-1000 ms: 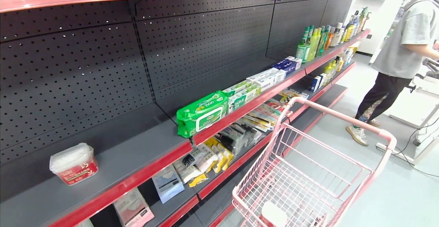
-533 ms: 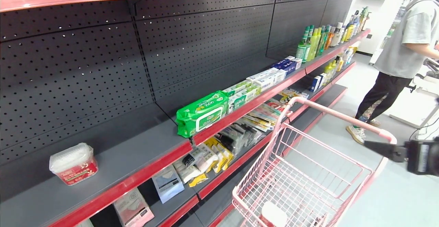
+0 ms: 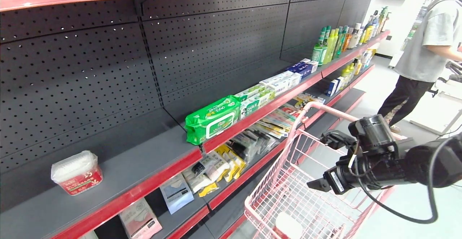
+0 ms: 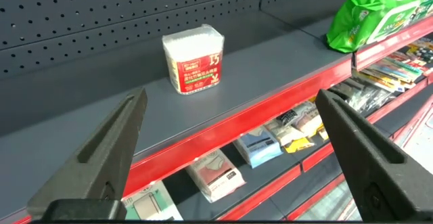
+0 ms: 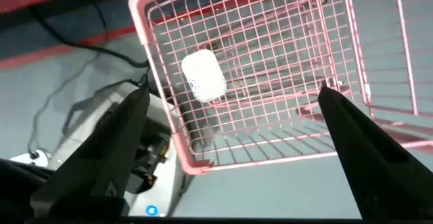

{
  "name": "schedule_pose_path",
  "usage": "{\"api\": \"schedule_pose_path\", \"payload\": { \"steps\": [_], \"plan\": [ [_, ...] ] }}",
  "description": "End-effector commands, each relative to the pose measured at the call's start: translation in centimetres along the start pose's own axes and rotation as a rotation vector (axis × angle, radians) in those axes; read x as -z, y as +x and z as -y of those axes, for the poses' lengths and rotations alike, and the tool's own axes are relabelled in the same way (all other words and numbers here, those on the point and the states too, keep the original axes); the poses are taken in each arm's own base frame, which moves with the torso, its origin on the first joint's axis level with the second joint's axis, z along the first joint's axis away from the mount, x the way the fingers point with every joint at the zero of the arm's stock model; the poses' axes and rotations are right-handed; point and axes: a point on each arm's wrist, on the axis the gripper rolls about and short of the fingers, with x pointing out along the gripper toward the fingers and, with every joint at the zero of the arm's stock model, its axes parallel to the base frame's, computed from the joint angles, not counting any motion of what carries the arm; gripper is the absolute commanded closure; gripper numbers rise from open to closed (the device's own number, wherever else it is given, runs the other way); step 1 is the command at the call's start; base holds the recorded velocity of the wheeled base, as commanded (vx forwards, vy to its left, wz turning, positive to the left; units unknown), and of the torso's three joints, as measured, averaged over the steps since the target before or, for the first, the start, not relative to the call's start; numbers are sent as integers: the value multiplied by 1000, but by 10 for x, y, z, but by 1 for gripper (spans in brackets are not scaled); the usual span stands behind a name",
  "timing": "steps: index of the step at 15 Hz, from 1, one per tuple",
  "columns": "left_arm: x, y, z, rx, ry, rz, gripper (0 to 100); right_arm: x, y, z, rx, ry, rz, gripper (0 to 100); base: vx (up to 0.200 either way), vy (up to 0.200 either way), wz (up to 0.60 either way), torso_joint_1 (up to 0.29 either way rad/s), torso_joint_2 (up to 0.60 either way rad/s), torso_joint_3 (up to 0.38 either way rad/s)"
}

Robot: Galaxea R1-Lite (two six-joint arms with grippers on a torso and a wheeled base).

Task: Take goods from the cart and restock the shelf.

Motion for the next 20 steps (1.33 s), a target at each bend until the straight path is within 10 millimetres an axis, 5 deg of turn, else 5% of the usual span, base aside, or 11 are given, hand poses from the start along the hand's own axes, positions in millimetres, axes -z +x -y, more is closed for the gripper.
{"api": "schedule_pose_path", "payload": {
  "steps": [1, 10, 20],
  "plan": [
    [0, 0, 0, 0, 0, -1, 0, 15, 49, 1, -29, -81, -113, 0, 0, 0, 0, 0, 0, 0],
    [0, 0, 0, 0, 0, -1, 0, 50, 101, -1, -45, -229, -144, 0, 0, 0, 0, -89, 190, 104],
    [0, 0, 0, 0, -2, -1, 0, 64, 115, -9, -85, -256, -207, 0, 0, 0, 0, -139, 315, 173]
  ]
}}
